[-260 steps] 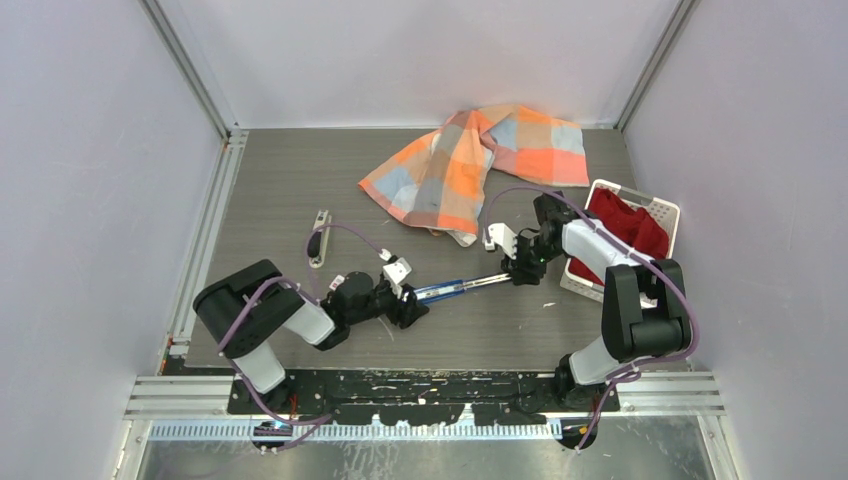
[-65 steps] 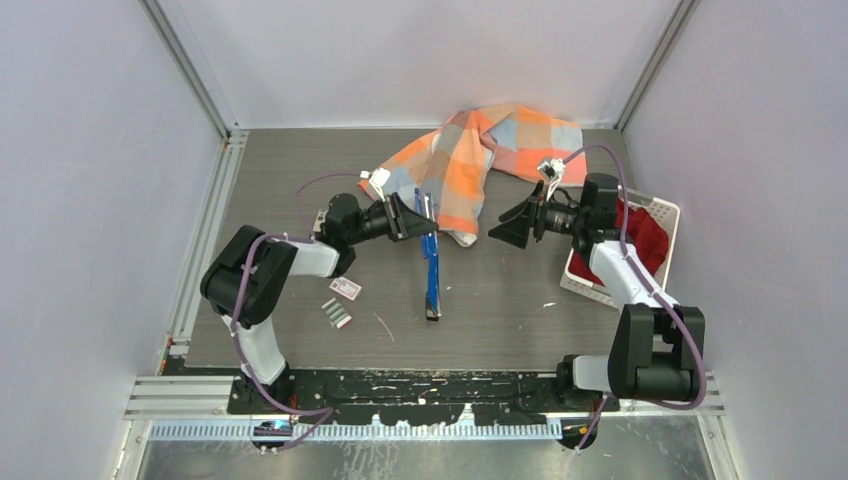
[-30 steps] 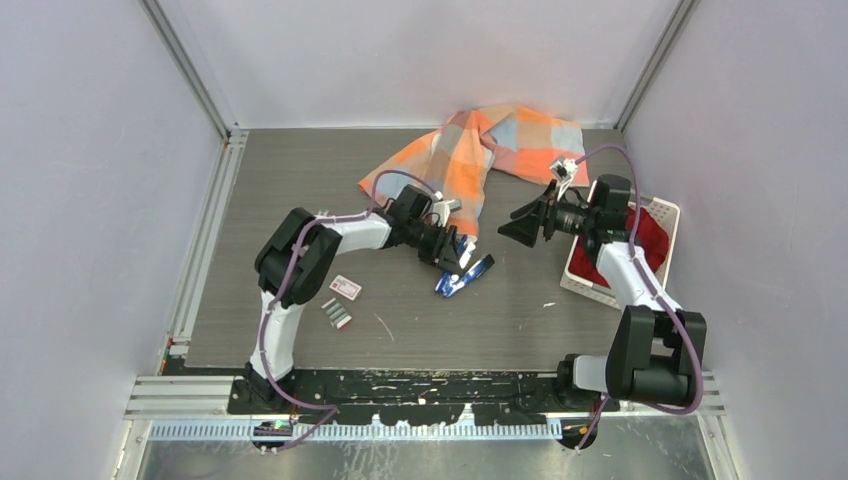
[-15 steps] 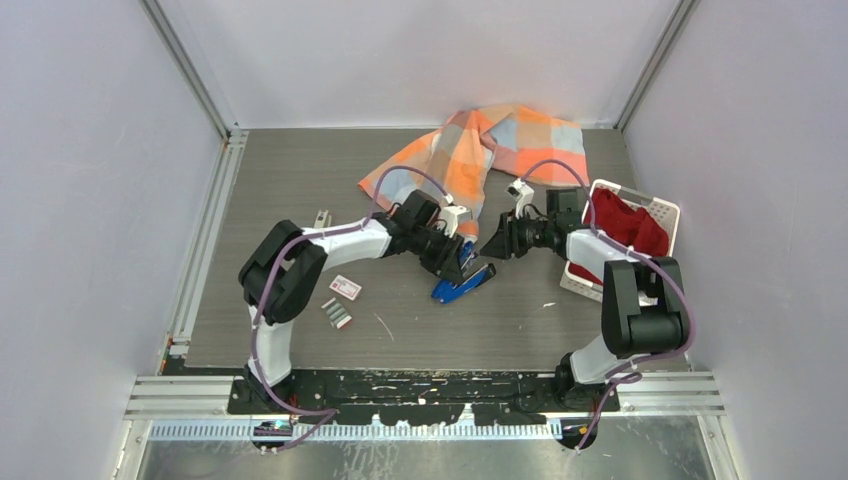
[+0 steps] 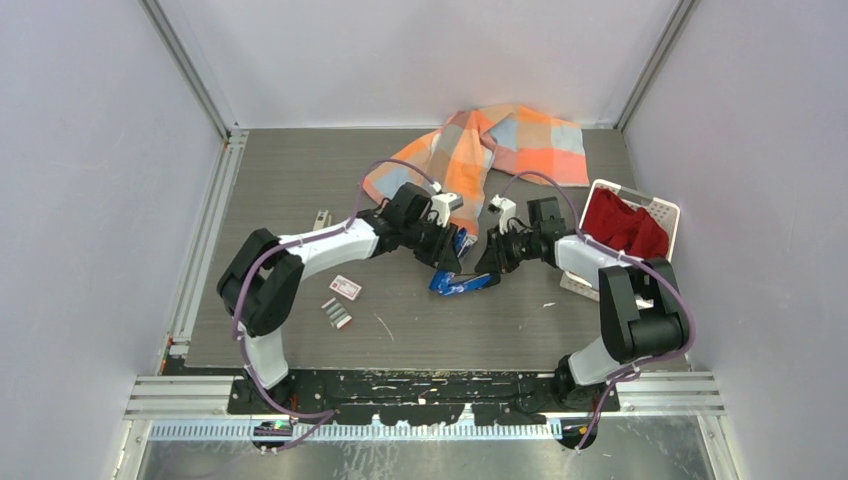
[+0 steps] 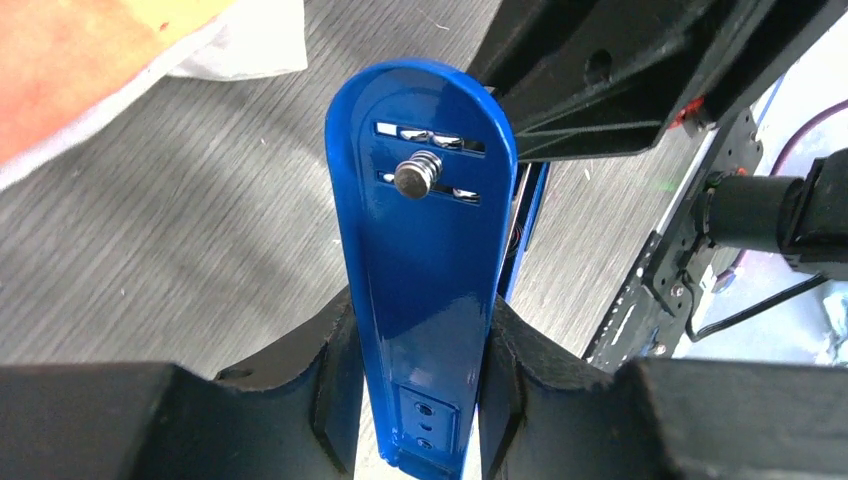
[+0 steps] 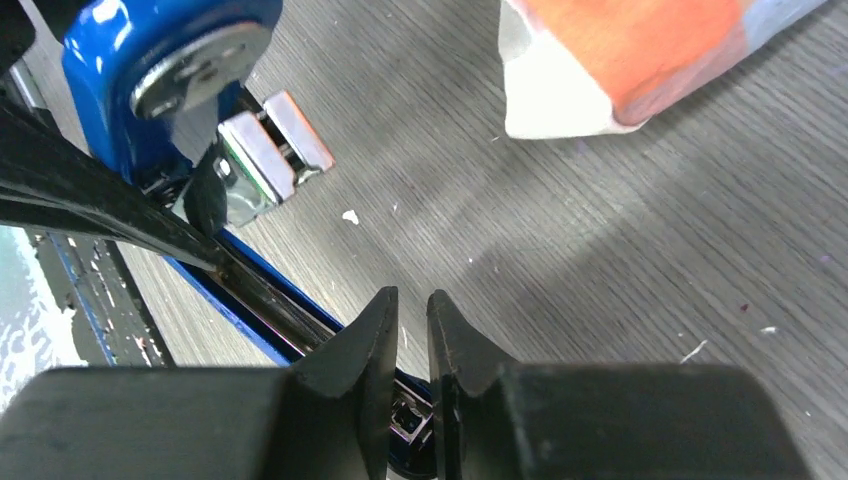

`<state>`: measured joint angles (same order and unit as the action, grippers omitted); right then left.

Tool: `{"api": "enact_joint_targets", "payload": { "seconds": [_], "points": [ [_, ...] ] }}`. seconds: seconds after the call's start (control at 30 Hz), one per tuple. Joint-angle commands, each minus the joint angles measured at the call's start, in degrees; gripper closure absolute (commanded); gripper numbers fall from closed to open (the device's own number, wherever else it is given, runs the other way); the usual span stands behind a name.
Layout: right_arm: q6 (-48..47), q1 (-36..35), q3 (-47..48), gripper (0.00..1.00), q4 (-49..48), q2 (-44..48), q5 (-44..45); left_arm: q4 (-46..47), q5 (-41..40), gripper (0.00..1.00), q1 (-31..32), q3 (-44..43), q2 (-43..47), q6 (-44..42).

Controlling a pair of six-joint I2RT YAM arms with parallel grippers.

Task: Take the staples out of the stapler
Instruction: Unload the staple at the center of the board.

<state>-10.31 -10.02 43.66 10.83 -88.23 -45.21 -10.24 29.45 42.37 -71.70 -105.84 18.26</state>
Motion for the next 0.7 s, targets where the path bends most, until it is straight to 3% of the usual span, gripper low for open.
{"api": "enact_joint_targets", "payload": {
  "seconds": [0.0,0.23,0.43,0.67],
  "points": [
    [0.4,-3.1,-1.2,0.78,0.0,4.6,-1.7,5.2,-9.2,1.00,-0.9,-0.1,4.9,8.1],
    [7.7,-7.2,-3.1,0.78,-6.2,4.2,-5.4,5.9,-22.5,1.00,-1.4,0.5,6.9,19.0],
    [9.7,-13.4,-3.3,0.77,-9.8,3.3,-5.2,-1.1,-30.9,1.00,-1.4,-1.3,7.7,25.5],
    [11.7,-18.8,1.0,0.76,-10.9,-4.1,-5.1,-11.2,-46.1,1.00,-1.4,0.9,12.3,31.3]
  ]
}}
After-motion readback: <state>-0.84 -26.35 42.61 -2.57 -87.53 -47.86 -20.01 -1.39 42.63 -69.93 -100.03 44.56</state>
